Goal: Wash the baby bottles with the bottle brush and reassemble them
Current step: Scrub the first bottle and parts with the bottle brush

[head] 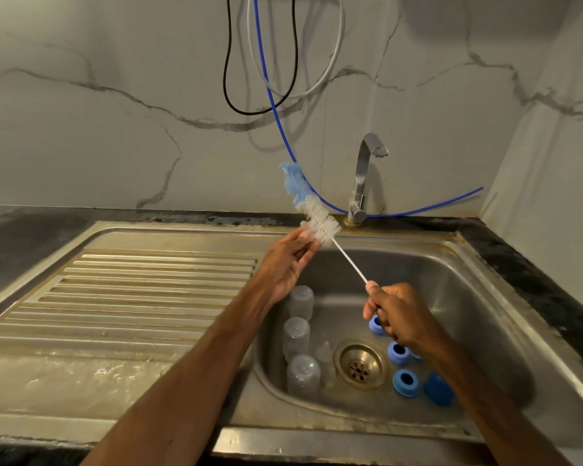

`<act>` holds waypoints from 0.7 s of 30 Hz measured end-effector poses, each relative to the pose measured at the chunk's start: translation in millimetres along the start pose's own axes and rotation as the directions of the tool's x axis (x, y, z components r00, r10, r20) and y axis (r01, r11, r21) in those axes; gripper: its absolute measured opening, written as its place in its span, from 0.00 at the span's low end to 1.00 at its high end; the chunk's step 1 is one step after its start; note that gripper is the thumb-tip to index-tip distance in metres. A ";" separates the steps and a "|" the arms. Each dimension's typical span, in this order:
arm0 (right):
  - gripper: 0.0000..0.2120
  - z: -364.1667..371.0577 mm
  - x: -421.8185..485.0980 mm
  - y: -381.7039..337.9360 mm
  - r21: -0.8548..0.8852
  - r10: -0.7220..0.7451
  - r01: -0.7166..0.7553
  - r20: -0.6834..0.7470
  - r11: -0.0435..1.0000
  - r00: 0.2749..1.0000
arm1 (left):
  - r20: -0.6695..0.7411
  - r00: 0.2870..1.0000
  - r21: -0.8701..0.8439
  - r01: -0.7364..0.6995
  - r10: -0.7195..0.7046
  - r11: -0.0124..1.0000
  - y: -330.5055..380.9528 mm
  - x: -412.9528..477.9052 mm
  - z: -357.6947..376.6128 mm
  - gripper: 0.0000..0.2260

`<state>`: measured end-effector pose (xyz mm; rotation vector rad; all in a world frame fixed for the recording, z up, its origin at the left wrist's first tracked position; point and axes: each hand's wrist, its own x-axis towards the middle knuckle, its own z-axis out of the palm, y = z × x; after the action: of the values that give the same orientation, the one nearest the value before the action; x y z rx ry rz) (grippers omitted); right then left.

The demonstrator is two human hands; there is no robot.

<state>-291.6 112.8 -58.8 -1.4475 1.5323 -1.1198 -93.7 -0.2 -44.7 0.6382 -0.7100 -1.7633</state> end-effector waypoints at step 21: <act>0.28 -5.1 -10.7 -5.0 -0.011 0.055 -0.054 0.035 0.998 0.998 | 0.028 0.999 0.146 -0.040 0.037 0.989 -5.5 -6.3 -2.8 0.12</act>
<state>-293.6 124.1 -52.9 -1.4161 1.5459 -1.0508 -93.5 6.7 -50.1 0.6974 -0.8696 -1.6971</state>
